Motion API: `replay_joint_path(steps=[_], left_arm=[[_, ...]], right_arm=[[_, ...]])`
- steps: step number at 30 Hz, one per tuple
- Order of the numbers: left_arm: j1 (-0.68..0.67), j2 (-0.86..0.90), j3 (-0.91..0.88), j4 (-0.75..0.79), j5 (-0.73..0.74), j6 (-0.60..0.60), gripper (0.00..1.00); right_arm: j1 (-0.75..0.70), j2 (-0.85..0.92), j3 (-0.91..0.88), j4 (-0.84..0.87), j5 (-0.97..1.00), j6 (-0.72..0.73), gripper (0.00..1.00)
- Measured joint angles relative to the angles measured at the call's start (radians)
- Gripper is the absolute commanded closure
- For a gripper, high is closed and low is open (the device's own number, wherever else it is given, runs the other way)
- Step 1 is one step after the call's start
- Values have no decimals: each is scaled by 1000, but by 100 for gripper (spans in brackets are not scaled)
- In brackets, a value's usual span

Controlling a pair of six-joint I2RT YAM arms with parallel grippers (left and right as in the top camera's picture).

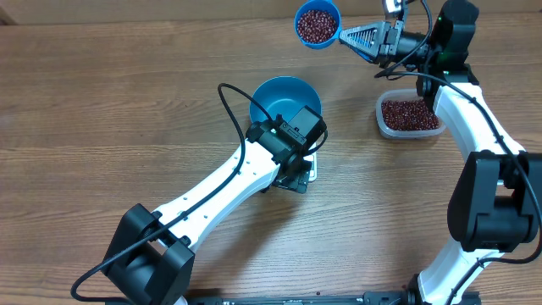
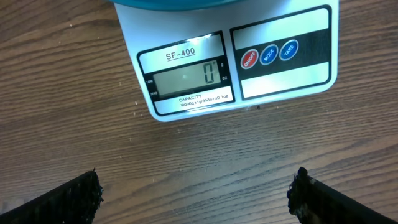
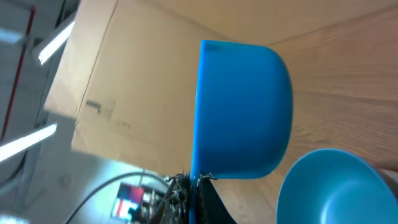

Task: Scoop item into bowl and weigh 150g on scale
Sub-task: 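Carry the filled scoop left toward the teal bowl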

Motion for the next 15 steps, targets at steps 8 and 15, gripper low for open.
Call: replay_joint_path(steps=[8,15], left_arm=[[0,0,0,0,0,0,1],[0,0,0,0,0,0,0]], right_arm=[[0,0,1,-191,43,-56,96],[0,0,1,-347,43,-171,96]])
